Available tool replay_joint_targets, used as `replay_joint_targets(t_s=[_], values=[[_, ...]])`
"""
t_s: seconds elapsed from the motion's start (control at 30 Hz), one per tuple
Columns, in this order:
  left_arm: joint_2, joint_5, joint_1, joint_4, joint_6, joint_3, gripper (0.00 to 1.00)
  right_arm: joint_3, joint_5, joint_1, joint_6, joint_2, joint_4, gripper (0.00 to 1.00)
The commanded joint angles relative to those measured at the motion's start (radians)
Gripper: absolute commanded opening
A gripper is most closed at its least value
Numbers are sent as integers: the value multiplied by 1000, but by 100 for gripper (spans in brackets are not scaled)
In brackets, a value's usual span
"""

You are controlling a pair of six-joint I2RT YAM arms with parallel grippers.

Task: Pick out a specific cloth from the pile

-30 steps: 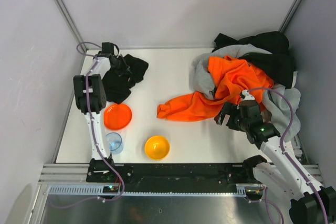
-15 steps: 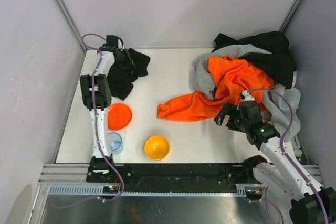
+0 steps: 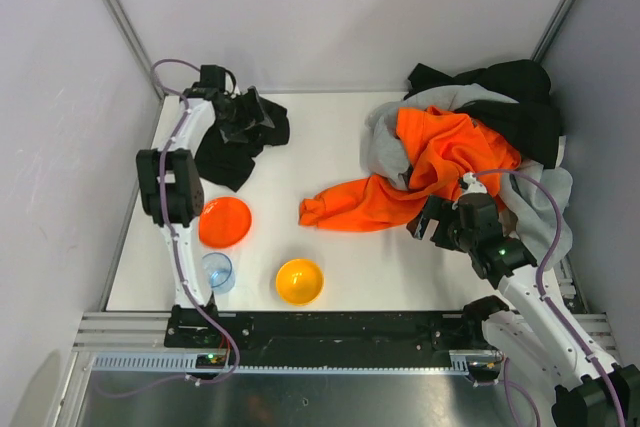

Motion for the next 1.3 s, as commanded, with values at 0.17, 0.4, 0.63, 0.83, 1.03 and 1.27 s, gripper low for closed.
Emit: replay_joint_targets(t_s=[0.17, 0.4, 0.63, 0.83, 1.03, 1.27], values=[[-262, 58, 2, 32, 1, -171, 100, 0, -35, 6, 14, -20, 24, 99], [-316, 39, -38, 39, 70, -245, 100, 0, -59, 6, 18, -3, 53, 99], [-404, -98, -153, 35, 175, -339, 100, 17, -90, 7, 23, 25, 72, 99], [-503, -310, -279, 7, 261, -437, 100, 53, -85, 13, 13, 22, 43, 99], [-623, -550, -413, -5, 278, -543, 100, 70, -69, 24, 27, -24, 31, 100], [-807, -601, -504, -2, 247, -623, 100, 90, -53, 33, 31, -77, 6, 99]])
